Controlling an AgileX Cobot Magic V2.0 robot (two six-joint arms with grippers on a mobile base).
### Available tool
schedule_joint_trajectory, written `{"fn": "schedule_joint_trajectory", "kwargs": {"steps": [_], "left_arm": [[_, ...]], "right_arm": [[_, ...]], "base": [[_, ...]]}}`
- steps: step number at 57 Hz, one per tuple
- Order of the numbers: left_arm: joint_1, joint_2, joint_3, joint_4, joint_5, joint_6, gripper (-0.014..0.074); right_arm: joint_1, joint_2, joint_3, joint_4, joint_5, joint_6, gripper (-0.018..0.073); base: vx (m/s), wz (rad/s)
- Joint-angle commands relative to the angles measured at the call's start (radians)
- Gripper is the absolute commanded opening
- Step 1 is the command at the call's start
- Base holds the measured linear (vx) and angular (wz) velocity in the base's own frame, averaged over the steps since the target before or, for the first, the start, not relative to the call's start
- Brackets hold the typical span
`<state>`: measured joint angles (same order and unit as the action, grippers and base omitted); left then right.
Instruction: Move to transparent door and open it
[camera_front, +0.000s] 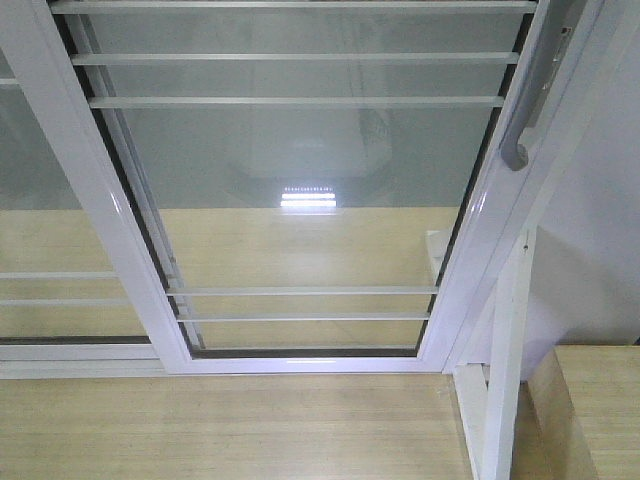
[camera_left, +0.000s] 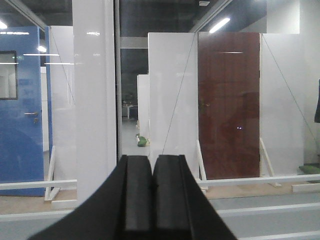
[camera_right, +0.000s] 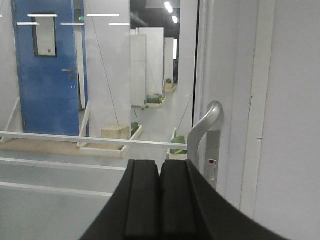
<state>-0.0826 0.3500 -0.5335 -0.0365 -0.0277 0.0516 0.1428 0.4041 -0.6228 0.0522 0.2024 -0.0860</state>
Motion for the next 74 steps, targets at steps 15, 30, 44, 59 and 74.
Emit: {"fn": "schedule_joint_trajectory", "kwargs": {"steps": [15,30,44,59,74], "left_arm": [[-0.007,0.243,-0.205,-0.003,-0.101,-0.007,0.0003],[-0.007,0.243,-0.204,-0.003,-0.075,-0.007,0.0006],[-0.007,0.243,-0.203,-0.003,-0.034,-0.007,0.0088],[-0.007,0.243,-0.203,-0.003,-0.020,-0.007,0.0340],[-0.007,0.243,-0.203,-0.003,-0.020,-0.007,0.0510]], "right_arm": [[-0.006,0.254,-0.208,0.004,-0.088,-0.035,0.0001],[-0.006,0.265,-0.208,0.002,-0.050,-0.035,0.0014],[-0.006,0.265,-0.208,0.002,-0.029,-0.036,0.0192],[-0.006,0.265,-0.208,0.002,0.024,-0.036,0.0573],[-0.006,0.283,-0.208,0.002,0.012,-0.031,0.0646]], "base": [[0.00,0.00],[0.00,0.00],[0.00,0.00],[0.00,0.00],[0.00,0.00]]}}
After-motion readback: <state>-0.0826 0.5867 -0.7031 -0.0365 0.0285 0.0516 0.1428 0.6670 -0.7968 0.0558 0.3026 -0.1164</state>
